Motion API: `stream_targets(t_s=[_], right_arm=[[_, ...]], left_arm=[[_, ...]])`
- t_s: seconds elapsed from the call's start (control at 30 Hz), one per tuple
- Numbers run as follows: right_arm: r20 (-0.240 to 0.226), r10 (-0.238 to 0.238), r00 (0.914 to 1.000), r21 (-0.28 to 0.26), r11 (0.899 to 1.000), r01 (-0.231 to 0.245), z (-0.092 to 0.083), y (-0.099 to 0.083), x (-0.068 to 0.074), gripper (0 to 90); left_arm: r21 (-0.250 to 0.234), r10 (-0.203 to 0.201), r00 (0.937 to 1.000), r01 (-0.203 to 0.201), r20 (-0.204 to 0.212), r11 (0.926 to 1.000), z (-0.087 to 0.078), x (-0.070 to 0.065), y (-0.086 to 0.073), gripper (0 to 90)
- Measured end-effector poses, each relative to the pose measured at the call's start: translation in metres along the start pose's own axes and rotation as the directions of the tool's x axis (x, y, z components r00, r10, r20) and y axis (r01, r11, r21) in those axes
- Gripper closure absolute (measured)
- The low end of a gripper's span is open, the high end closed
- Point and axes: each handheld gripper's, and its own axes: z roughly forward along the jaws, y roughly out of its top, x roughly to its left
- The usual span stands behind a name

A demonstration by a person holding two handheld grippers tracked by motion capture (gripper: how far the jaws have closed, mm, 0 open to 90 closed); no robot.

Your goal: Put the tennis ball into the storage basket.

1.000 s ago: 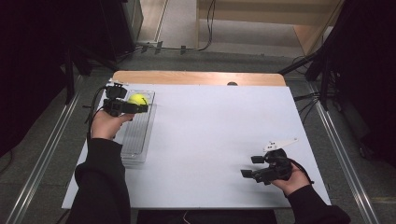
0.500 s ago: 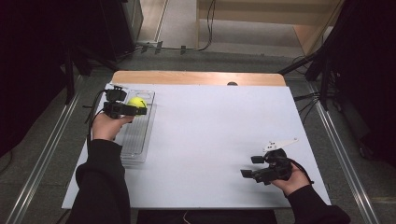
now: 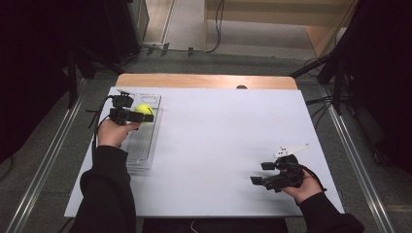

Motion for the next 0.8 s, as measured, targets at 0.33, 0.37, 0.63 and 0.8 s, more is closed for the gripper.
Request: stream_targets(t_s=[0.33,0.37,0.63,0.8], right_arm=[[-0.002,0.000,1.0000,-0.001,1.000,0.000,0.000,0.000,0.000,18.4],[-0.002,0.001,1.0000,-0.001,1.000,-0.001,0.000,0.000,0.000,18.5],[-0.002,0.001,1.0000,0.001,1.000,-0.001,0.000,0.000,0.000,18.4],[-0.002,0.002,1.0000,0.001,1.000,-0.002,0.000,0.000,0.000,18.4]], left_arm=[[0.022,-0.002,1.0000,0.002,0.004,0.9997,0.003,-0.001,0.000,25.0],[0.024,-0.002,1.0000,0.002,-0.001,0.9997,0.003,-0.002,0.000,24.7],[-0.023,-0.007,0.9993,0.007,0.036,0.9997,-0.007,-0.004,0.004,20.0],[-0.037,0.012,0.9988,-0.010,0.047,0.9993,-0.016,-0.009,0.008,20.0]])
